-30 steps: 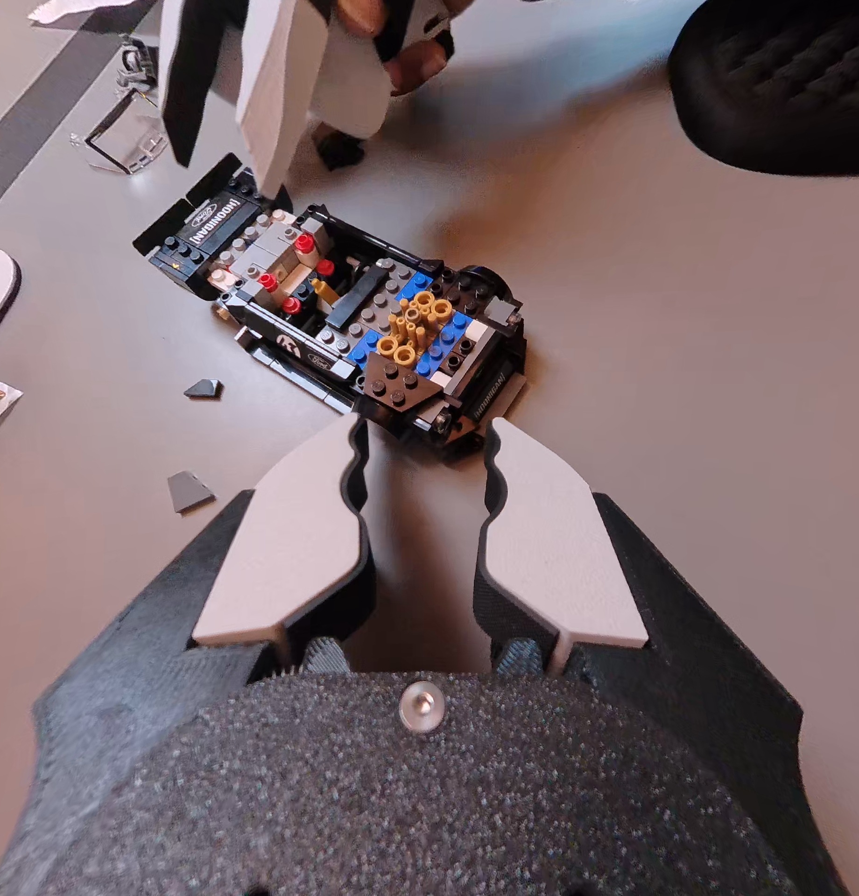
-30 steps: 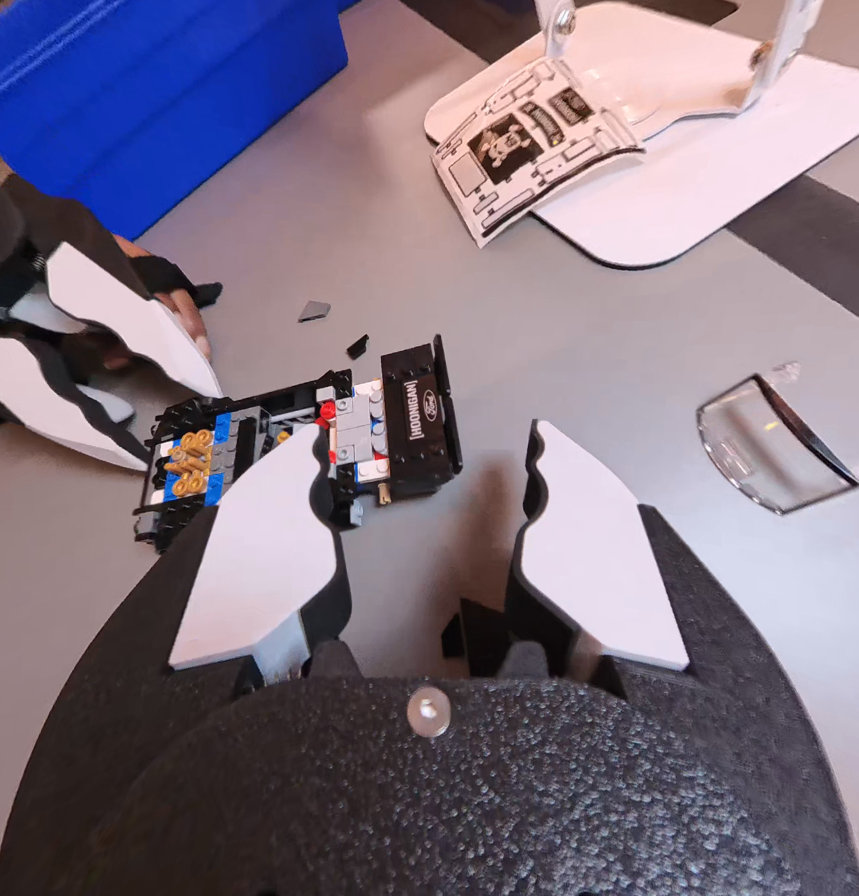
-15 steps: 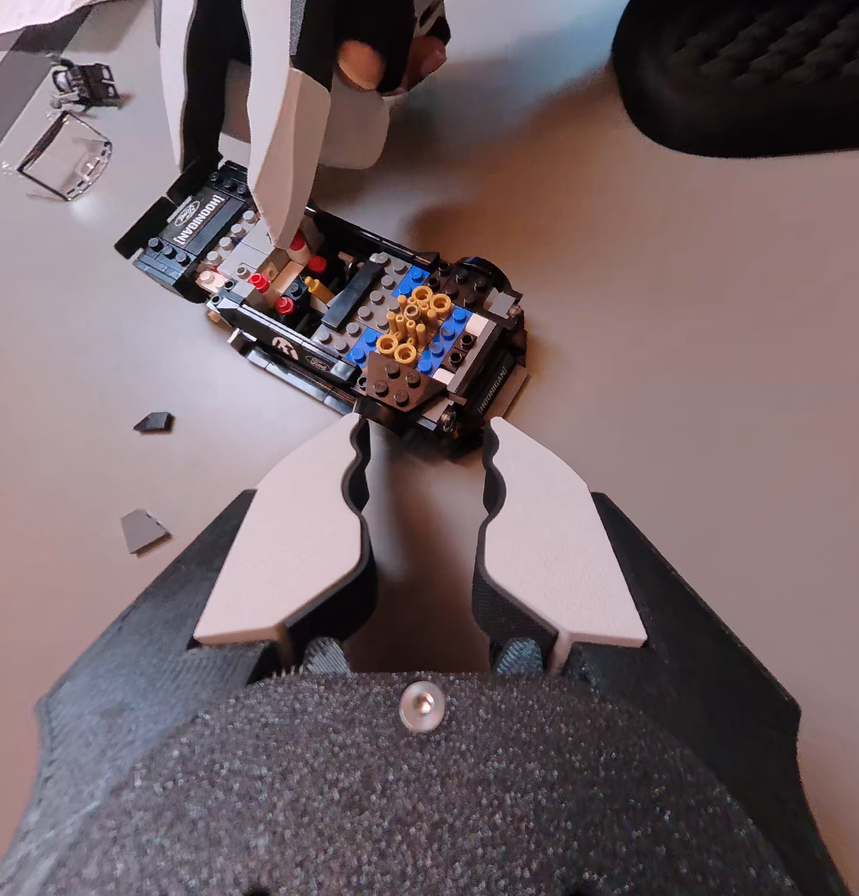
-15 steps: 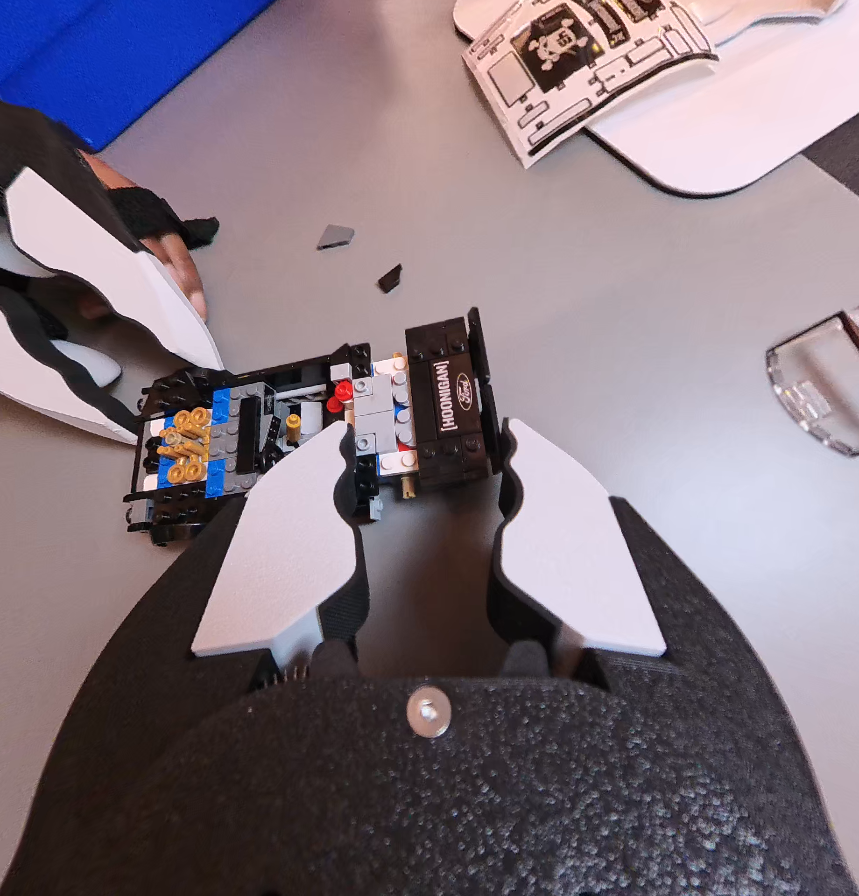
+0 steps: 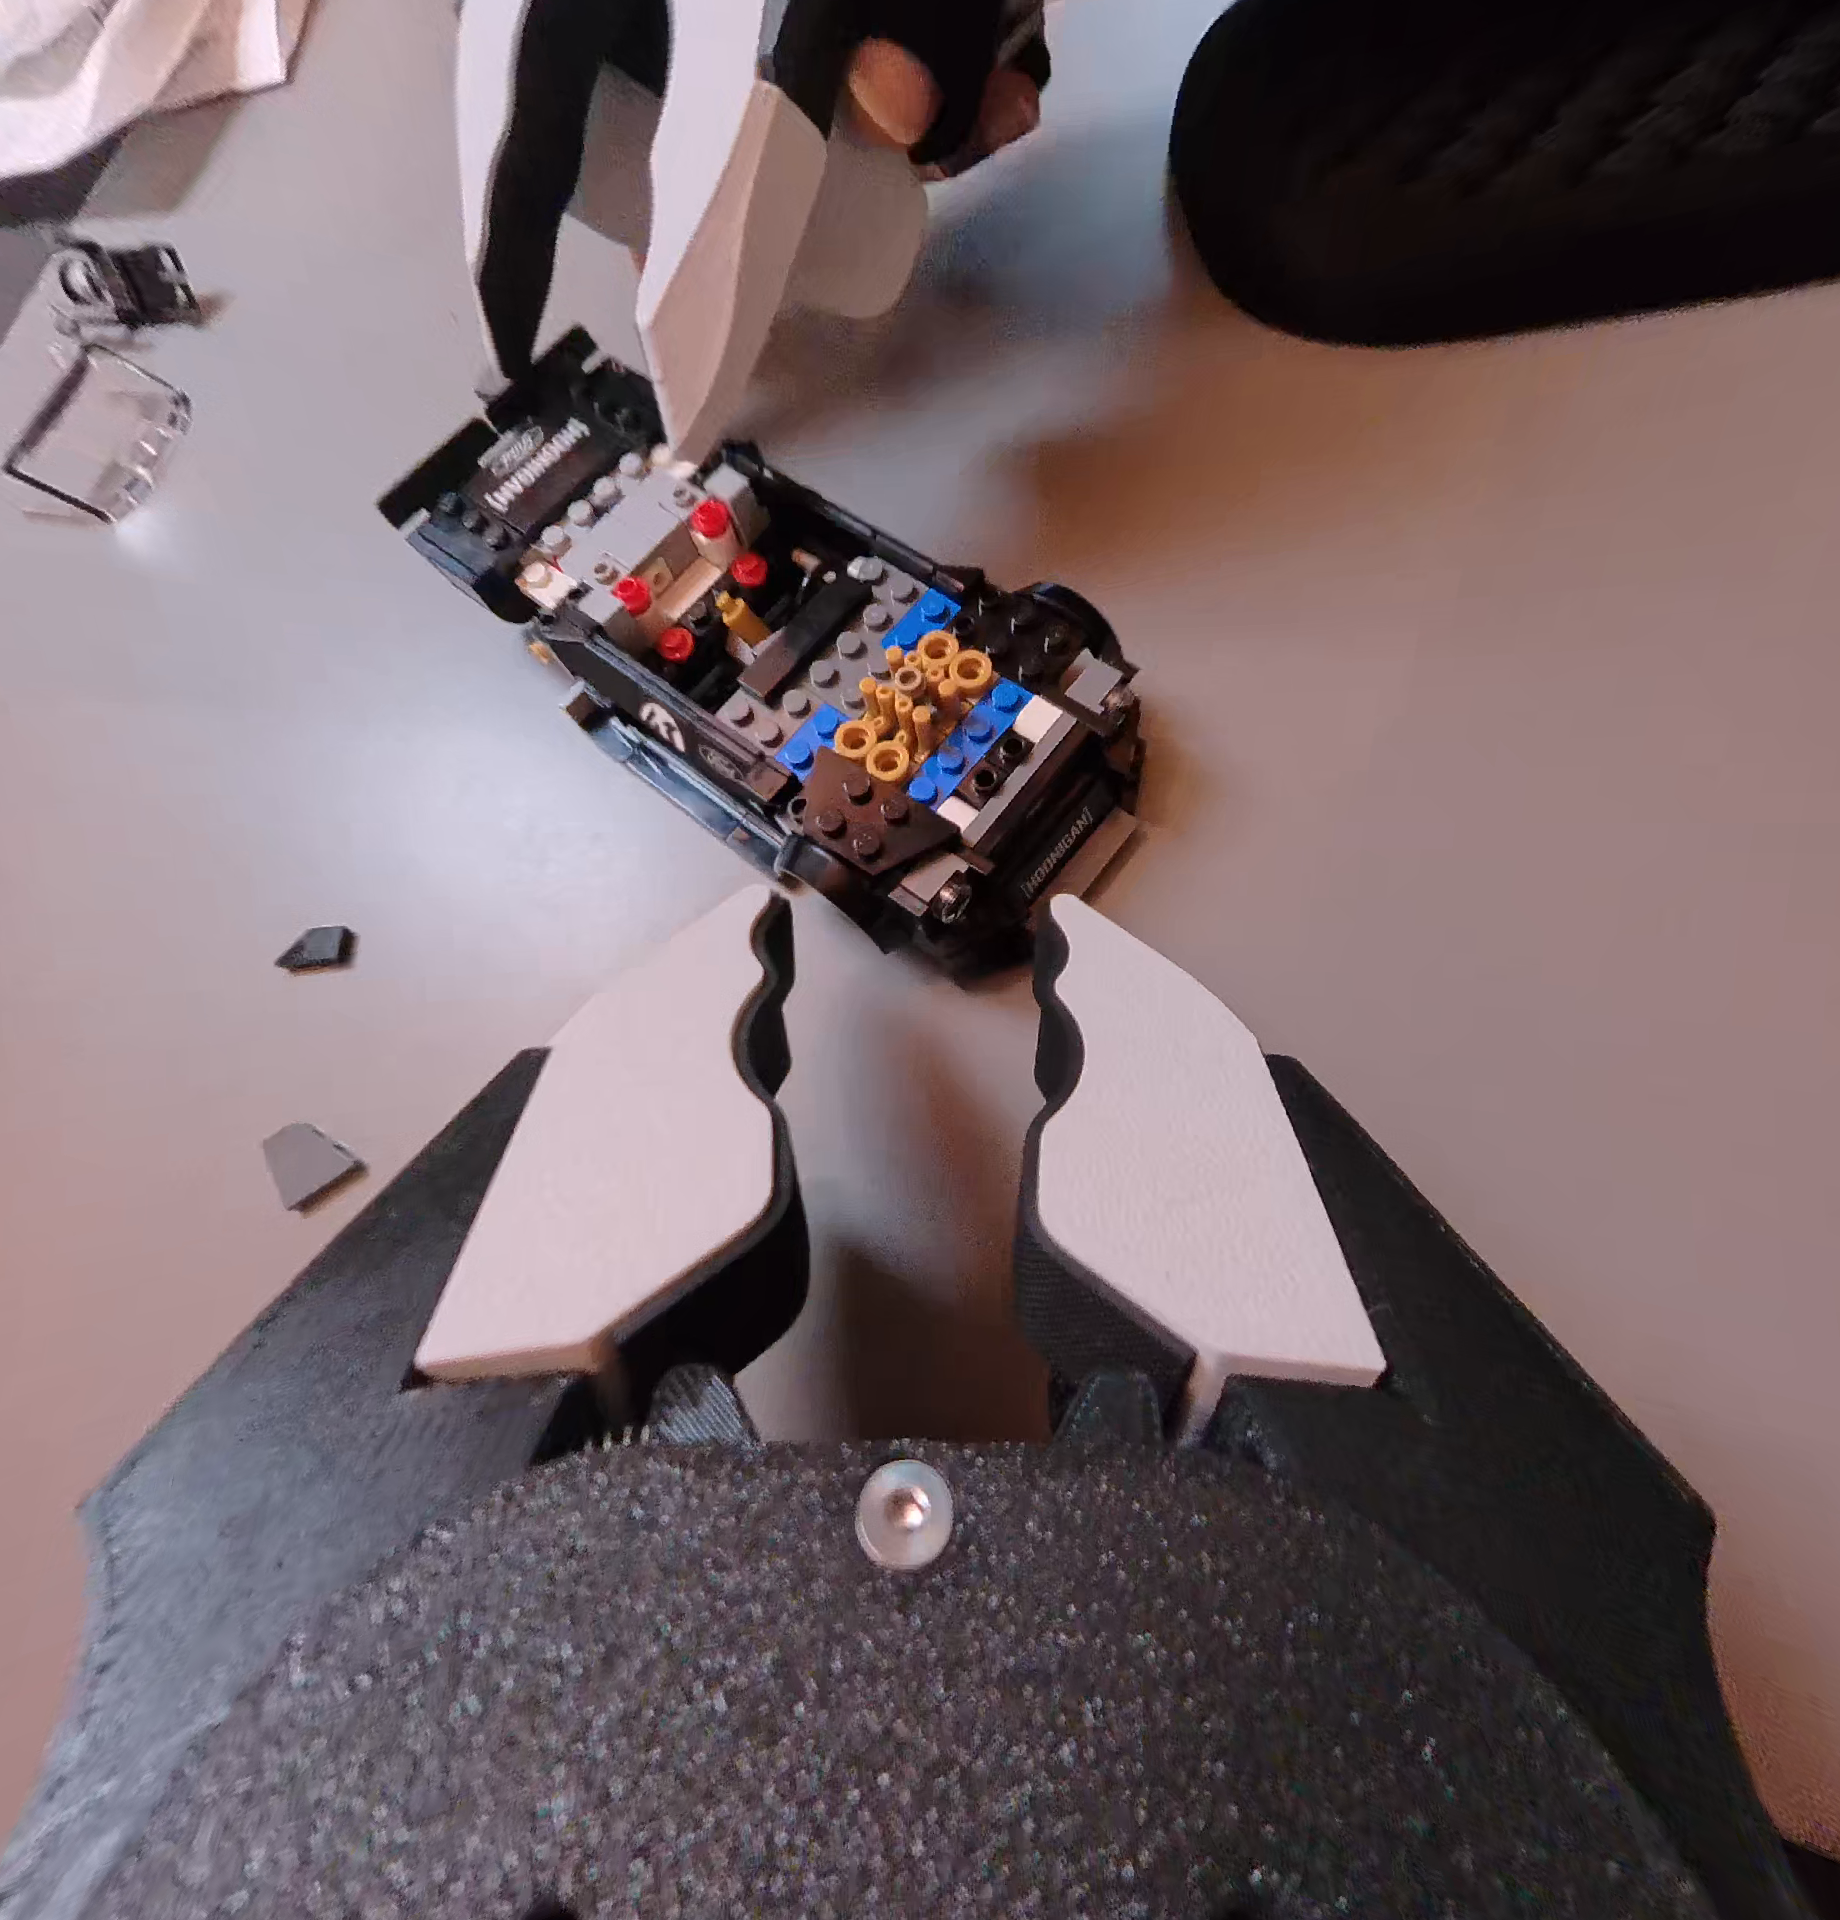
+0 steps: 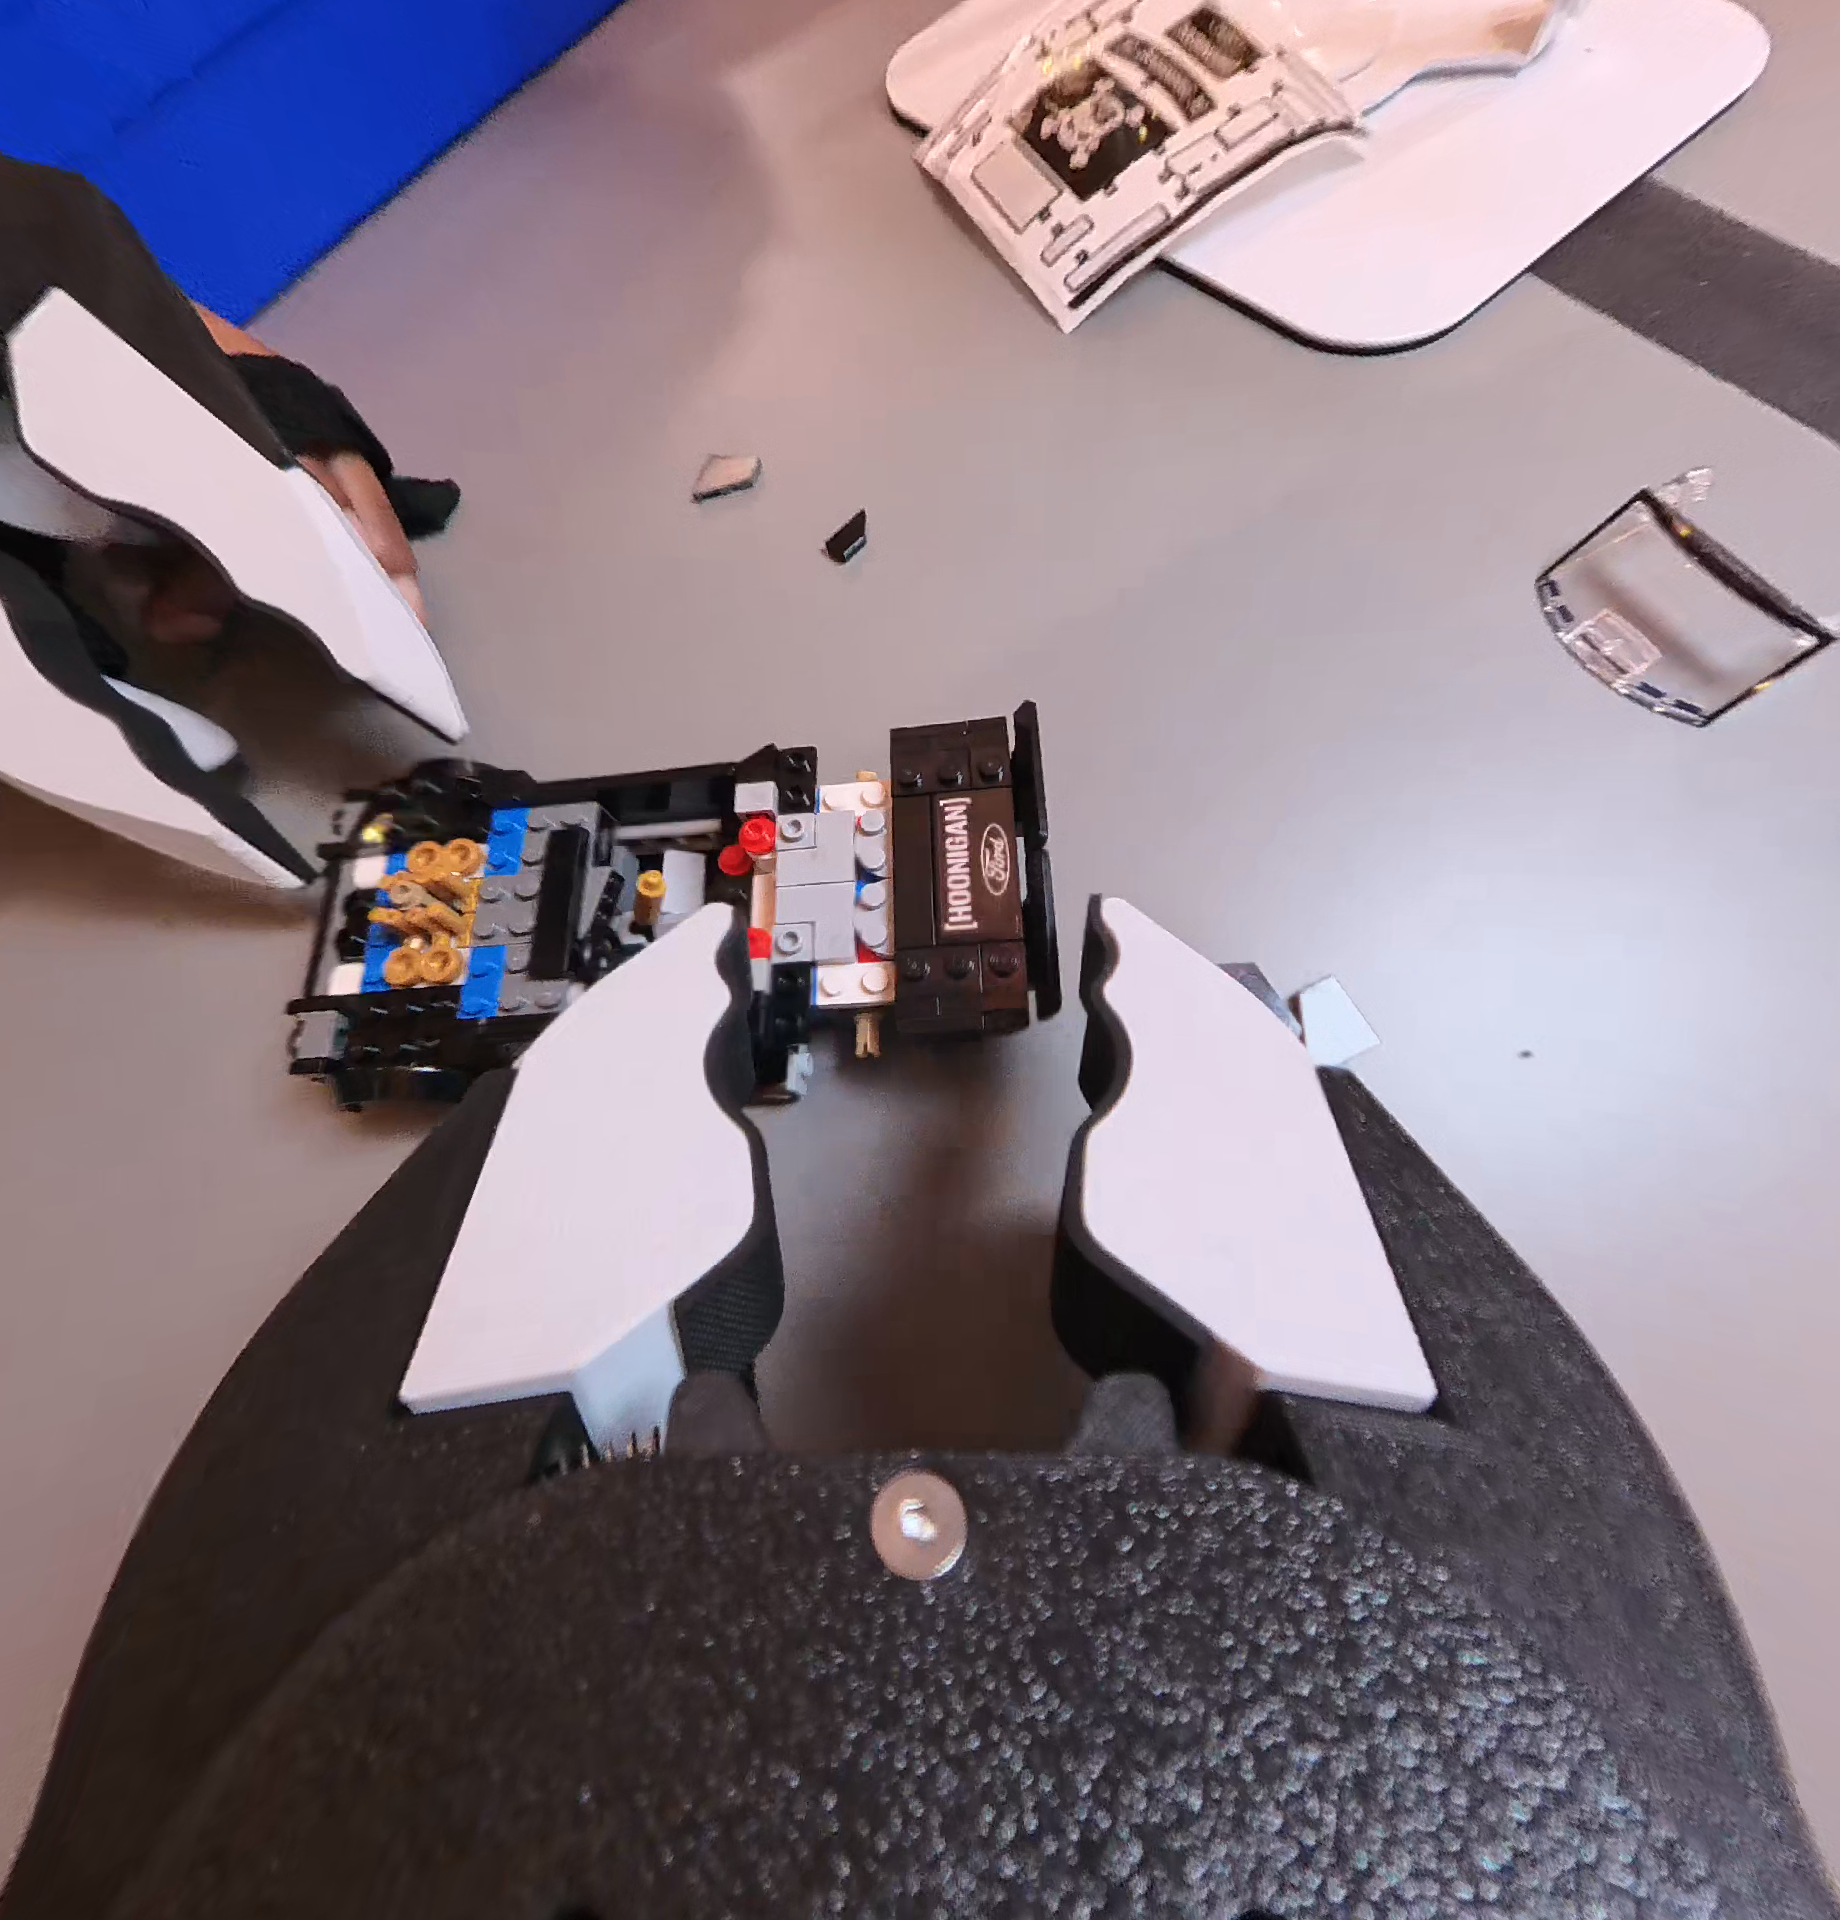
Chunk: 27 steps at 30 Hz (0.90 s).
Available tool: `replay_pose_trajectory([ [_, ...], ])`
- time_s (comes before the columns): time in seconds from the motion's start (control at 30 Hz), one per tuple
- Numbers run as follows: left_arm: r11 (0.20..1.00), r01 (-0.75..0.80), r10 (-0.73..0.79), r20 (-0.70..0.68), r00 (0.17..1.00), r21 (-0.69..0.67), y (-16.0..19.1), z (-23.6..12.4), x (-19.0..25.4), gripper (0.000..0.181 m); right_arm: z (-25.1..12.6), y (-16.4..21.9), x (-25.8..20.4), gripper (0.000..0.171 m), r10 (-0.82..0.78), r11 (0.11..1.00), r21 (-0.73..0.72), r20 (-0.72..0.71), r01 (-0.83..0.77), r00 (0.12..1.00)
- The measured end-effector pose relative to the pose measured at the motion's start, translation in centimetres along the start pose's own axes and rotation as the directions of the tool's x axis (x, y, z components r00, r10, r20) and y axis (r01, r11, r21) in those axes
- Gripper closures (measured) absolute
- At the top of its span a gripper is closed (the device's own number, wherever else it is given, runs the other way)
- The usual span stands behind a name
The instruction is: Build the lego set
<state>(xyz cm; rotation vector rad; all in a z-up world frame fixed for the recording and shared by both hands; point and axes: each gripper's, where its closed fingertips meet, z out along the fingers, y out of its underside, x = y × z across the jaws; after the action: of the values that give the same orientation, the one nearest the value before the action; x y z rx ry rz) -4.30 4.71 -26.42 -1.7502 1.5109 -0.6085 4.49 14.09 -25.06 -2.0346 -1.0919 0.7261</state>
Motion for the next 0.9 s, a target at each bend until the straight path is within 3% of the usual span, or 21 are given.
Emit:
replay_pose_trajectory([
  [0.17, 0.993, -0.021, 0.023, -0.019, 1.000, 0.113, -2.1, -0.9, 0.5, 0.135, -2.2, -0.2, -1.3, 0.111, 0.008, 0.996, 0.085, 0.009, -0.008, 1.000],
  [0.37, 0.988, -0.060, 0.063, -0.016, 0.998, 0.145, -2.9, 0.1, 0.4, 0.126, -3.1, 0.5, -2.7, 0.113, 0.014, 0.991, 0.130, 0.059, -0.021, 0.998],
  [0.9, 0.992, -0.107, 0.107, 0.000, 0.994, 0.072, -1.6, 1.0, 0.2, 0.145, -2.5, 1.0, -3.3, 0.116, 0.007, 0.994, 0.109, 0.091, -0.017, 0.996],
])
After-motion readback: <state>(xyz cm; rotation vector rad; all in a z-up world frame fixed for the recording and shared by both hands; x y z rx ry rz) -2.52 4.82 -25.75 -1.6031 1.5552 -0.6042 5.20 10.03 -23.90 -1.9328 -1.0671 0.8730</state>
